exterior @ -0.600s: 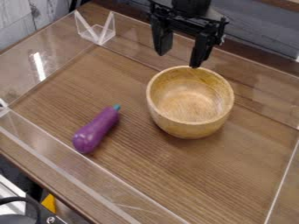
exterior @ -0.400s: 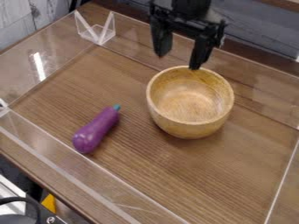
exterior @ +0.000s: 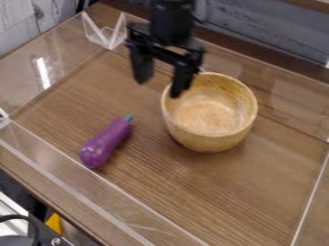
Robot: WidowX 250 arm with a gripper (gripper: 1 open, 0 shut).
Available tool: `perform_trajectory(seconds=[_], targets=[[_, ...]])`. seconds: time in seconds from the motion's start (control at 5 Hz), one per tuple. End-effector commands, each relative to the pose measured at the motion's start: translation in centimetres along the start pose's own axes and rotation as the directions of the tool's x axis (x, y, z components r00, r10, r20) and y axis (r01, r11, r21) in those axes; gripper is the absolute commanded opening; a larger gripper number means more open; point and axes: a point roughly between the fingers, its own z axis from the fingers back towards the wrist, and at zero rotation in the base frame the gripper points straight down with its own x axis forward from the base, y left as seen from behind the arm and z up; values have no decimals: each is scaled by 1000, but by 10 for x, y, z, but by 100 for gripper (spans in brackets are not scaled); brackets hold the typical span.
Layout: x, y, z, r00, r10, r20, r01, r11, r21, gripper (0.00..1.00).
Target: Put the purple eggplant in the brown bowl
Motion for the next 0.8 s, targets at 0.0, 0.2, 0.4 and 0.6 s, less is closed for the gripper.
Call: perform_trajectory(seconds=[0.0, 0.2, 0.4, 0.6], targets=[[-16, 25, 7, 998, -7, 69, 5, 1000, 18, 100], [-33, 47, -1, 996, -1, 90, -1, 1000, 19, 100], [-45, 58, -10, 995, 6, 103, -8, 1000, 18, 100], [-51, 58, -17, 993, 3, 116, -4, 1000, 13, 100]])
